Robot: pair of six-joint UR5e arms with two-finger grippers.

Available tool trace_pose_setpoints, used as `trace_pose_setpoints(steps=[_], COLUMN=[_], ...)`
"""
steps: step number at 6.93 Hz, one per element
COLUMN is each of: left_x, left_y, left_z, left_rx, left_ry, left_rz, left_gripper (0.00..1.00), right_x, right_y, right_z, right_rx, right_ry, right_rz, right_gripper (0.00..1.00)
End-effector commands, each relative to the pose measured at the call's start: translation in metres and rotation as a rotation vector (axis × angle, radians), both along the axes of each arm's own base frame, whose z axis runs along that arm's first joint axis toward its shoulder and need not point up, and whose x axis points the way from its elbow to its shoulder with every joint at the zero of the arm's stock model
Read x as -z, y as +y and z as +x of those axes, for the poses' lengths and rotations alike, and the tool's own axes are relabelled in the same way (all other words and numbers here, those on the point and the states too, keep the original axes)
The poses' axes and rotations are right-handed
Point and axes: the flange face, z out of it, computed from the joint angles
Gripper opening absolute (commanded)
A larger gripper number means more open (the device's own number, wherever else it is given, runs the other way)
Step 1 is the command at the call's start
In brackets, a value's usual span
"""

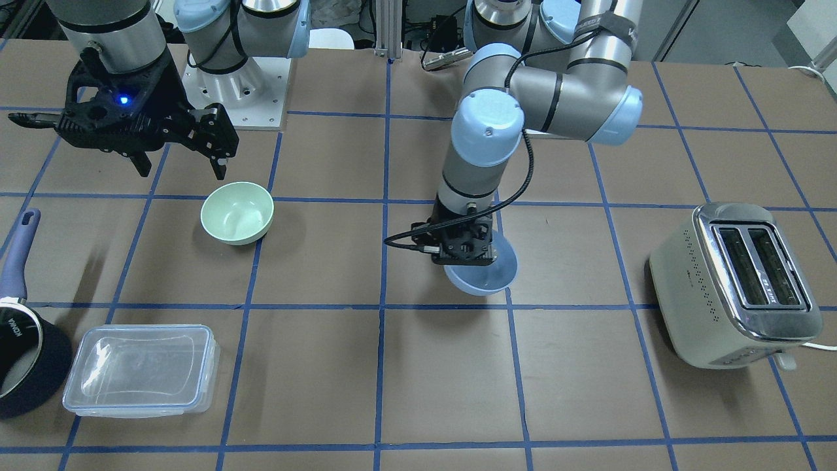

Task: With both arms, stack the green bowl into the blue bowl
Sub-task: 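Carry the light blue bowl with the left gripper toward the table center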

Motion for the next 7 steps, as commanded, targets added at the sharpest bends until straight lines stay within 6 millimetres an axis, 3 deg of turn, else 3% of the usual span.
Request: trace_pose_setpoints(steps=[1, 2, 3, 4, 5, 6, 7], left_x=[-0.011, -0.009, 0.019, 0.039, 0.045, 0.027, 0.032], left_y=[-0.03, -0.037, -0.039, -0.042, -0.04, -0.034, -0.032], left_z=[-0.092, -0.123, -0.137, -0.144, -0.146, -0.144, -0.14], left_rx=[-0.073, -0.082, -0.069, -0.068, -0.047, -0.031, -0.022], left_ry=[0.044, 0.057, 0.042, 0.041, 0.026, 0.013, -0.022], left_rz=[-0.05, -0.062, -0.044, -0.05, -0.048, -0.073, -0.071], left_gripper=[0.0, 0.0, 0.0, 0.0, 0.0, 0.0, 0.0], right_x=[0.0, 0.001, 0.001, -0.001, -0.001, -0.001, 0.001], right_y=[0.0, 0.0, 0.0, 0.0, 0.0, 0.0, 0.0], right_z=[0.0, 0.0, 0.0, 0.0, 0.0, 0.0, 0.0], right_rx=[-0.002, -0.002, -0.002, -0.002, -0.002, -0.002, -0.003], right_ry=[0.0, 0.0, 0.0, 0.0, 0.0, 0.0, 0.001], right_rz=[0.001, 0.002, 0.002, -0.001, -0.001, -0.001, 0.004], right_gripper=[1.0, 1.0, 1.0, 1.0, 1.0, 1.0, 1.0])
